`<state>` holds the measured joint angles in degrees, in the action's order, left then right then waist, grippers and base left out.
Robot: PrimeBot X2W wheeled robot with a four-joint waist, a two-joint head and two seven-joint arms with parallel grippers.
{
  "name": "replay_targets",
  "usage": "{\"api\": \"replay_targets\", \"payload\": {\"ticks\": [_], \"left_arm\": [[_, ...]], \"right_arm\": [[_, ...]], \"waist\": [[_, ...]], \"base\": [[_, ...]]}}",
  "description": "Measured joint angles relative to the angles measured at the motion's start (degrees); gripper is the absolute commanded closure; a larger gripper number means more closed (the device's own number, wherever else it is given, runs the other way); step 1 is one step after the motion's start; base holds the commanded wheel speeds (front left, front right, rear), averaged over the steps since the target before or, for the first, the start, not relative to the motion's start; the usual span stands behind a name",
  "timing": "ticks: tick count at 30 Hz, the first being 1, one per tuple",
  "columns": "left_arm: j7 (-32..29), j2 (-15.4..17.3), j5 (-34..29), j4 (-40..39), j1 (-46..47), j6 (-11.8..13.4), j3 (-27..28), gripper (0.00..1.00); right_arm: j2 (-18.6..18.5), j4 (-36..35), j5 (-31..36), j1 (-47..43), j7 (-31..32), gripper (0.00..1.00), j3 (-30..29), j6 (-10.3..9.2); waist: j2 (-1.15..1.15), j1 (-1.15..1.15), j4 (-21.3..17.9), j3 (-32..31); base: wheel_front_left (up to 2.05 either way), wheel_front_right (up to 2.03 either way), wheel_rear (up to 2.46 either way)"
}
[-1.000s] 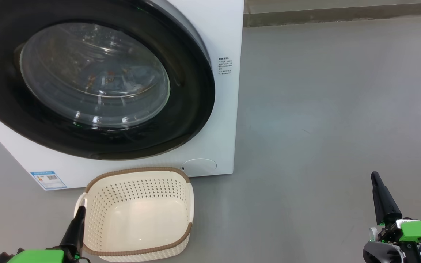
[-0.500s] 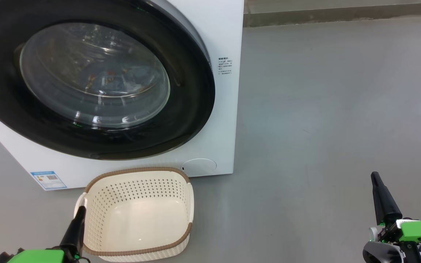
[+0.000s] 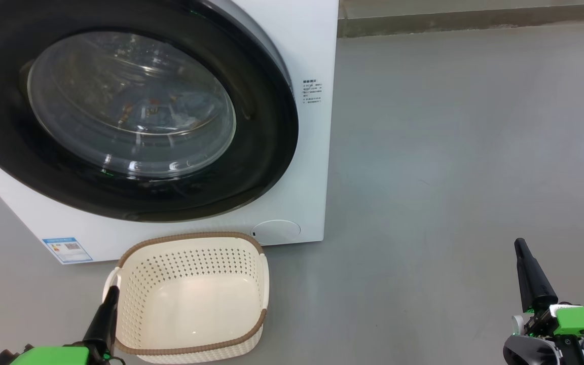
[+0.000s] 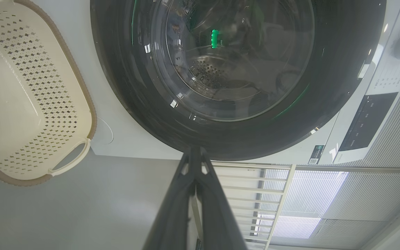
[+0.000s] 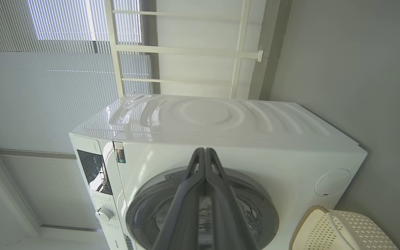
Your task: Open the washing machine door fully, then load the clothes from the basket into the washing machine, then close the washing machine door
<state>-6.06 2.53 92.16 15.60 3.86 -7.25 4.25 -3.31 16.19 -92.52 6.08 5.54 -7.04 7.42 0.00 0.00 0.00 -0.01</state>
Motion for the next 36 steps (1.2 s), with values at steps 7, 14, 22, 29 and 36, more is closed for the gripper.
{"api": "replay_targets", "payload": {"ticks": [7,14,22,29,36], "left_arm": [[0.0,-0.01,0.0,0.0,0.0,-0.01,0.01,1.0],[0.0,-0.01,0.0,0.0,0.0,0.0,0.02,1.0],[-0.01,-0.02,0.0,0.0,0.0,0.0,0.03,1.0],[-0.01,-0.02,0.0,0.0,0.0,0.0,0.04,1.0],[-0.01,-0.03,0.0,0.0,0.0,0.0,0.07,1.0]], "right_arm": [[0.0,0.0,0.0,0.0,0.0,1.0,-0.01,0.0],[0.01,0.0,0.0,0.0,0.0,1.0,-0.02,0.0],[0.02,0.0,0.01,0.0,0.01,1.0,-0.03,0.0],[0.02,0.0,0.01,0.0,0.01,1.0,-0.04,0.0],[0.03,0.0,0.01,0.0,0.01,1.0,-0.05,0.0]], "waist": [[0.0,0.0,0.0,0.0],[0.0,0.0,0.0,0.0],[0.0,0.0,0.0,0.0],[0.0,0.0,0.0,0.0],[0.0,0.0,0.0,0.0]], "base": [[0.0,0.0,0.0],[0.0,0.0,0.0],[0.0,0.0,0.0],[0.0,0.0,0.0],[0.0,0.0,0.0]]}}
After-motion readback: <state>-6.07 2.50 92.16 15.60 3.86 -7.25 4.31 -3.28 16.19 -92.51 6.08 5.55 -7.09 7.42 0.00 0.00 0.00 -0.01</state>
